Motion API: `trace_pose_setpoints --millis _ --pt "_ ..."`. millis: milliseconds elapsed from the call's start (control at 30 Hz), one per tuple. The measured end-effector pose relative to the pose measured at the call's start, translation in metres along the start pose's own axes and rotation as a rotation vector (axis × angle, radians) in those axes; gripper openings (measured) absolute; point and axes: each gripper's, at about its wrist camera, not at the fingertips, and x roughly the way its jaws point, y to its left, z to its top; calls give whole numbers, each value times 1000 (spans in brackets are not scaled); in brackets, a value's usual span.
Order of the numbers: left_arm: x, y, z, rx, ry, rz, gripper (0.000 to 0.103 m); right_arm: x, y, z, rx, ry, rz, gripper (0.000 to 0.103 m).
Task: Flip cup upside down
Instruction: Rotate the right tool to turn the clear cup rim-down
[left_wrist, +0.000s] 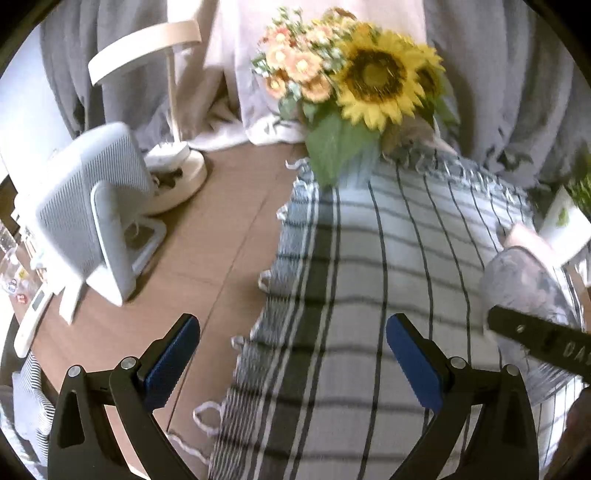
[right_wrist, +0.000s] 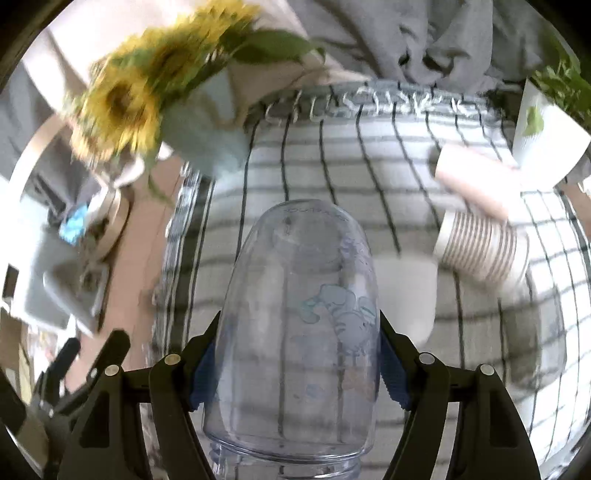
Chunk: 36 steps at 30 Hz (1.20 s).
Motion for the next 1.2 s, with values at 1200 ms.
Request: trace_pose_setpoints --millis 1200 --pt "-17 -71 -68 158 116 47 103 20 -76 -99 75 189 9 72"
